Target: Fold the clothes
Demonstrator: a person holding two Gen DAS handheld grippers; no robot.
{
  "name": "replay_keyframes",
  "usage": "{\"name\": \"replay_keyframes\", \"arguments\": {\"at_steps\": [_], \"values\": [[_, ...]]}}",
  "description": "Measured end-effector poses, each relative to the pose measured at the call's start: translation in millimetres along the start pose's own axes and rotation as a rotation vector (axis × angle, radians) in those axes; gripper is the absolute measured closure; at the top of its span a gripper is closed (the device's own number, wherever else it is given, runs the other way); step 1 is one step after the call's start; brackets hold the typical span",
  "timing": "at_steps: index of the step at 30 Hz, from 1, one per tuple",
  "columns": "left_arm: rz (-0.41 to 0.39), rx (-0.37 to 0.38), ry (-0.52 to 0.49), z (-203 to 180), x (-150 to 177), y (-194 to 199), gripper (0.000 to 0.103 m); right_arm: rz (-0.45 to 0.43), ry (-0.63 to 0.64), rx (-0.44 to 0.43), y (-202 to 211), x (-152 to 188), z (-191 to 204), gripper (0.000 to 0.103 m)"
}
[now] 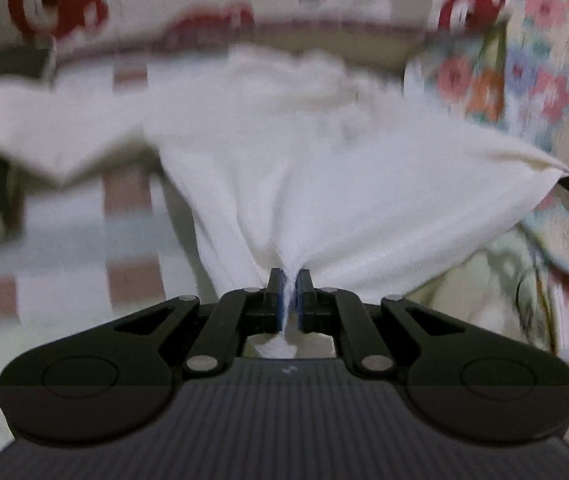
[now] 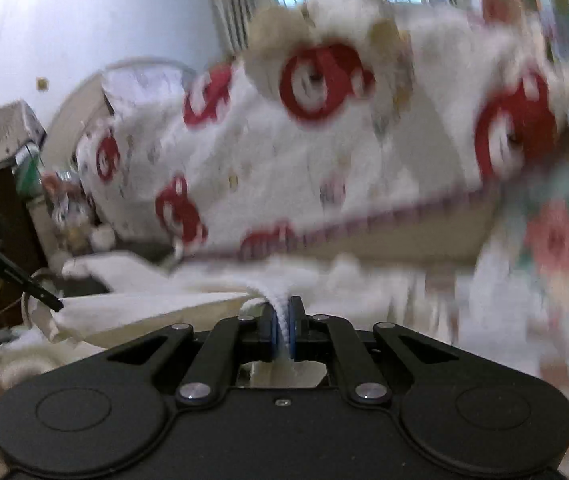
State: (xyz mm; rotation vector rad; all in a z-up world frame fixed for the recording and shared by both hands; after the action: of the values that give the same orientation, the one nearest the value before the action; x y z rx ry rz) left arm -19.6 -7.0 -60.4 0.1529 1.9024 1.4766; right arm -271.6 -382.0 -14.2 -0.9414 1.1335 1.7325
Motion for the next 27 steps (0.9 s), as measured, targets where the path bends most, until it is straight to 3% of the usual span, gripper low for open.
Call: {"name": "replay_keyframes", "arguments": {"at_steps": [3,5,8,10,11,12,14,23,27], "values": [[0.129,-0.051,-0.059,-6,28,-39,0.097,0.129,-0.058,0.024,-13,40,-3,0.097],[0.174,-0.102,-0.054,-2,32,-60,0.095,0.22,-0.07,0.041,-23,62,-4,0.097],[0.166,-0.144,-0.044,6,21,-62,0.093,0.356,-0.089,0.068,-37,94,-4,0.09],[0.146,-0.146,-0.022,8,11,-52,0.083,0.447,-0.101,0.086,-45,115,-4,0.089],[0.125,-0.153,-0.023,9,4,-41,0.08,0.415,-0.093,0.063,-43,104,-2,0.085],[0.103,-0.16,-0.024,10,-2,-31,0.075,0.362,-0.104,0.027,-38,88,-2,0.069],[0.066,-0.193,-0.034,15,-11,-6,0.069,0.286,-0.135,-0.014,-36,64,-7,0.051],[-0.041,-0.415,0.024,53,-41,127,0.059,0.117,-0.295,-0.007,-66,14,-51,0.051],[-0.039,-0.453,0.067,65,-49,153,0.058,0.064,-0.355,0.011,-76,-1,-64,0.051]]}}
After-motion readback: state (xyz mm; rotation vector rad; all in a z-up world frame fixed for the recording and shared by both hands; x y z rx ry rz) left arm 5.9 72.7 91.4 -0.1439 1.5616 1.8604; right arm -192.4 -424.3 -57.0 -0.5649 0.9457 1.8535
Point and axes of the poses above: each gripper's, at about its wrist camera, not at the fingertips, and y roughly against the way its jaws point, z to its left, x to its underside, the point moved 6 cm from there along -y, roughly the way its jaws point, and after that the axes turned 14 degrees about -x, right-handed, at the moved point
